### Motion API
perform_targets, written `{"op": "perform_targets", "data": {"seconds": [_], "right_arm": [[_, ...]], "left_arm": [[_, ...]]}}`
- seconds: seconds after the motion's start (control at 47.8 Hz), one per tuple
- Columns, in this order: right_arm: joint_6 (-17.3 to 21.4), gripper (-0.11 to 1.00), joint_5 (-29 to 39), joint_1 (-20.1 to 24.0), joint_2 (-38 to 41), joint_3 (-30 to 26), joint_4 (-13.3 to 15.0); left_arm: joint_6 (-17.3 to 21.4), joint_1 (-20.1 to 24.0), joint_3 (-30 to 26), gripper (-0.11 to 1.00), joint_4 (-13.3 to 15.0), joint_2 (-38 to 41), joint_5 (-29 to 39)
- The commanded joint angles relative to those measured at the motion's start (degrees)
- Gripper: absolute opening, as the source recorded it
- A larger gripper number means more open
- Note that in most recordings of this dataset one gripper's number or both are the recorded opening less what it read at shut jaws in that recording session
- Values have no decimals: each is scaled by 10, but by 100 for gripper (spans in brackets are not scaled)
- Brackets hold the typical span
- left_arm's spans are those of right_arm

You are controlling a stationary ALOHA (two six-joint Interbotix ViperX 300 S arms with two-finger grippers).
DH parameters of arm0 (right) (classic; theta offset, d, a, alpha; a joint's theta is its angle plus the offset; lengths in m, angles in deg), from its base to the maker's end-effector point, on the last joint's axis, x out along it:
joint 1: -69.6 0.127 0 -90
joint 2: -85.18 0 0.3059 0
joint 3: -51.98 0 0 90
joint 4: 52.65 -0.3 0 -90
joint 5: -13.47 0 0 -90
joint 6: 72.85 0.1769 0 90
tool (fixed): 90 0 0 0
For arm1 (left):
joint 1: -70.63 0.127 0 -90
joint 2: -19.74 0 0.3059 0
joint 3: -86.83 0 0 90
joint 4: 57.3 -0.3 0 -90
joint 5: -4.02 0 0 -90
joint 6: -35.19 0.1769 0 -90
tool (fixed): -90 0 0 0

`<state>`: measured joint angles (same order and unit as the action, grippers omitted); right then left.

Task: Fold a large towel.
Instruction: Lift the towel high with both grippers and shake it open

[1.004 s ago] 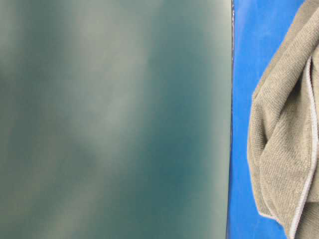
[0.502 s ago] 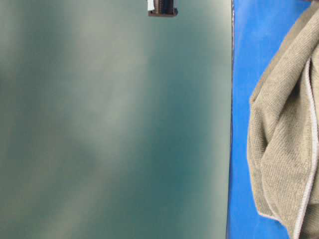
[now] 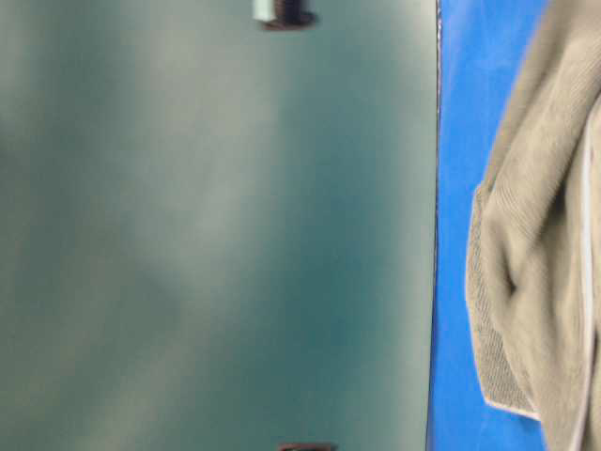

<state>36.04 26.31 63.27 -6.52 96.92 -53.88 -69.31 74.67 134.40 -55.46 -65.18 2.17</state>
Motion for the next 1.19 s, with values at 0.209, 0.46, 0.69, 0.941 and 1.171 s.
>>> {"op": "perform_targets", "data": {"seconds": [0.209,0.46,0.69,0.941,1.171], "right_arm": [[-2,4,85,1,-237,-55,48],[1,4,85,-29,-376,-120,114],[2,4,82,-157,-413,-200,152],[3,4,92,-295,-376,-265,156],[6,4,157,-285,-383,-289,128]], "left_arm": [[89,42,-106,1,-3,-272,235],[174,125,-208,1,-4,-371,321],[273,227,-345,1,-4,-338,403],[296,282,-480,1,-11,-262,447],[297,250,-534,1,-4,-238,561]]}}
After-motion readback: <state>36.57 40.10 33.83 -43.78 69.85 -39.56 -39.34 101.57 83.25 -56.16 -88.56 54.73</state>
